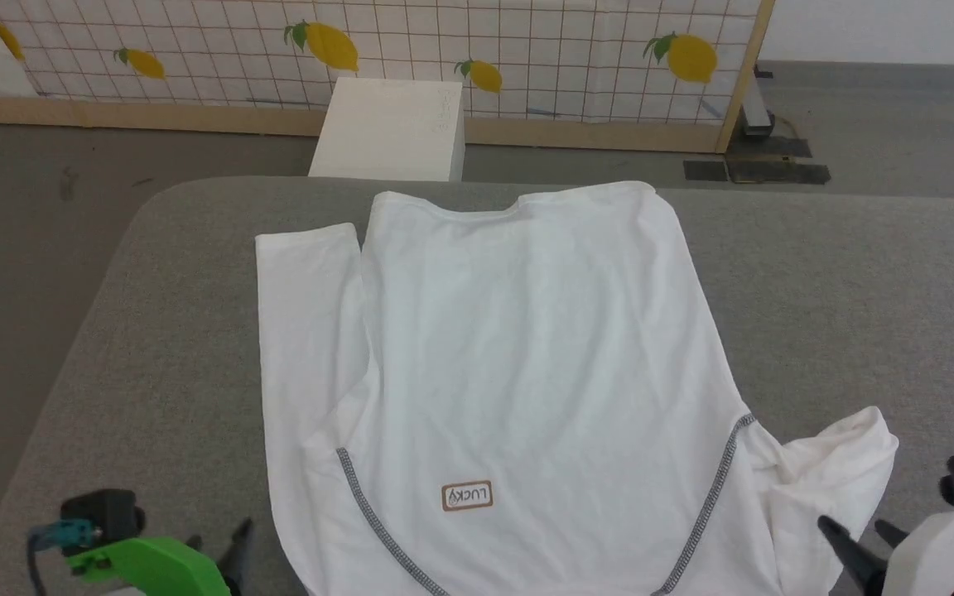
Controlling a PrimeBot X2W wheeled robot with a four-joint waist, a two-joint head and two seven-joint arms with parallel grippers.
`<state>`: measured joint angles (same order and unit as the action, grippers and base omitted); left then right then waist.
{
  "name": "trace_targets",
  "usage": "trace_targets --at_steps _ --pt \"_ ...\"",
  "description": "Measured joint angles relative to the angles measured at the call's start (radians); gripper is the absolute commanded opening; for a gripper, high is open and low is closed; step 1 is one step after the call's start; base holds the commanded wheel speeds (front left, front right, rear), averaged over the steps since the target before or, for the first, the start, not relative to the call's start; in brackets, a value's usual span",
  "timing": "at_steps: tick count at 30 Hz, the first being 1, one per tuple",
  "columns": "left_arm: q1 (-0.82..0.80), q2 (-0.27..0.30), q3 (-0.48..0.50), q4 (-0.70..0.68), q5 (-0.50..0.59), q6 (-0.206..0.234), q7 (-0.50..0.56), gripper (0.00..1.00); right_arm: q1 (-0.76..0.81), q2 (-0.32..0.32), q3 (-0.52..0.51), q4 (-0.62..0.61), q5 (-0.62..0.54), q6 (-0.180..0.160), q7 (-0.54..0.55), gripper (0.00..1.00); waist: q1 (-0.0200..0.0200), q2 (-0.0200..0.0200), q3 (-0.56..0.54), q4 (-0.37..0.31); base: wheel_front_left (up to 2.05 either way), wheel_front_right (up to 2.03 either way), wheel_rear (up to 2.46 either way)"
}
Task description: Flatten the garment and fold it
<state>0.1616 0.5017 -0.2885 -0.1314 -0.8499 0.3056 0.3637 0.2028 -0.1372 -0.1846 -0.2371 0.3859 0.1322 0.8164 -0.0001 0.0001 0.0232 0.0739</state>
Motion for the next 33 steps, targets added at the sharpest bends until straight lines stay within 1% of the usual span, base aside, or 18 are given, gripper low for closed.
trace_targets --at_steps 1,2,3,6,9,12,14,16,17,20,21,22,23,24,29,33 --pt "0.000 -0.001 0.023 -0.013 0.000 0.004 -0.032 1.00 -0.001 0.005 -0.021 -0.010 0.001 0.000 -0.005 1.00 0.0000 0.0000 0.001 -0.001 0.00 0.00 0.00" --pt "-0.003 -0.004 0.059 -0.027 0.001 0.004 -0.086 1.00 -0.007 0.014 -0.053 -0.021 -0.002 0.000 -0.016 1.00 0.0000 0.0000 0.004 -0.003 0.00 0.00 0.00" --pt "-0.005 -0.005 0.072 -0.033 0.004 0.004 -0.112 1.00 -0.012 0.016 -0.067 -0.024 -0.010 0.000 -0.021 1.00 0.0000 0.0000 0.005 -0.004 0.00 0.00 0.00" --pt "-0.017 -0.031 0.142 -0.039 0.030 0.002 -0.274 1.00 -0.043 0.027 -0.102 -0.014 -0.041 0.000 -0.035 1.00 0.0000 0.0000 0.013 -0.009 0.00 0.00 0.00" --pt "-0.031 -0.053 0.184 -0.024 0.092 -0.010 -0.448 1.00 -0.068 0.026 -0.091 0.023 -0.069 0.000 -0.040 1.00 0.0000 0.0000 0.024 -0.013 0.00 0.00 0.00" --pt "-0.046 -0.070 0.202 0.009 0.152 -0.032 -0.581 1.00 -0.087 0.022 -0.064 0.069 -0.084 0.000 -0.048 1.00 0.0000 0.0000 0.039 -0.014 0.00 0.00 0.00" --pt "-0.056 -0.086 0.216 0.024 0.193 -0.043 -0.610 1.00 -0.100 0.018 -0.039 0.096 -0.089 0.000 -0.054 1.00 0.0000 0.0000 0.049 -0.013 0.00 0.00 0.00" --pt "-0.069 -0.108 0.238 0.028 0.246 -0.064 -0.618 1.00 -0.112 0.016 -0.011 0.131 -0.090 0.000 -0.064 1.00 0.0000 0.0000 0.061 -0.010 0.00 0.00 0.00" --pt "-0.084 -0.140 0.276 0.006 0.313 -0.090 -0.618 1.00 -0.122 0.014 0.010 0.158 -0.093 0.000 -0.070 1.00 0.0000 0.0000 0.073 -0.006 0.00 0.00 0.00" --pt "-0.091 -0.198 0.318 -0.008 0.385 -0.136 -0.621 1.00 -0.134 0.013 0.029 0.193 -0.093 0.000 -0.069 1.00 0.0001 0.0000 0.088 0.001 0.00 0.00 0.00" --pt "-0.090 -0.218 0.331 -0.006 0.400 -0.152 -0.621 1.00 -0.138 0.012 0.033 0.201 -0.093 0.000 -0.068 0.55 0.0000 0.0000 0.092 0.003 0.00 0.00 0.00" --pt "-0.090 -0.235 0.346 -0.005 0.413 -0.167 -0.621 1.00 -0.143 0.010 0.035 0.206 -0.093 0.000 -0.069 0.22 0.0001 0.0000 0.097 0.005 0.00 0.00 0.00" --pt "-0.090 -0.247 0.356 -0.002 0.423 -0.181 -0.621 1.00 -0.146 0.009 0.036 0.209 -0.093 0.000 -0.069 0.05 0.0001 0.0000 0.099 0.006 0.00 0.00 0.00" --pt "-0.090 -0.259 0.368 -0.001 0.442 -0.195 -0.621 1.00 -0.149 0.007 0.038 0.212 -0.094 0.000 -0.070 0.00 0.0001 0.0000 0.102 0.007 0.00 0.00 0.00" --pt "-0.090 -0.314 0.418 0.013 0.485 -0.258 -0.621 1.00 -0.161 -0.009 0.038 0.212 -0.093 0.000 -0.066 0.00 0.0001 0.0000 0.105 0.007 0.00 0.00 0.00" --pt "-0.090 -0.345 0.442 0.022 0.519 -0.293 -0.621 1.00 -0.161 -0.020 0.029 0.188 -0.086 0.000 -0.041 0.00 0.0001 0.0000 0.098 0.004 0.00 0.00 0.00"
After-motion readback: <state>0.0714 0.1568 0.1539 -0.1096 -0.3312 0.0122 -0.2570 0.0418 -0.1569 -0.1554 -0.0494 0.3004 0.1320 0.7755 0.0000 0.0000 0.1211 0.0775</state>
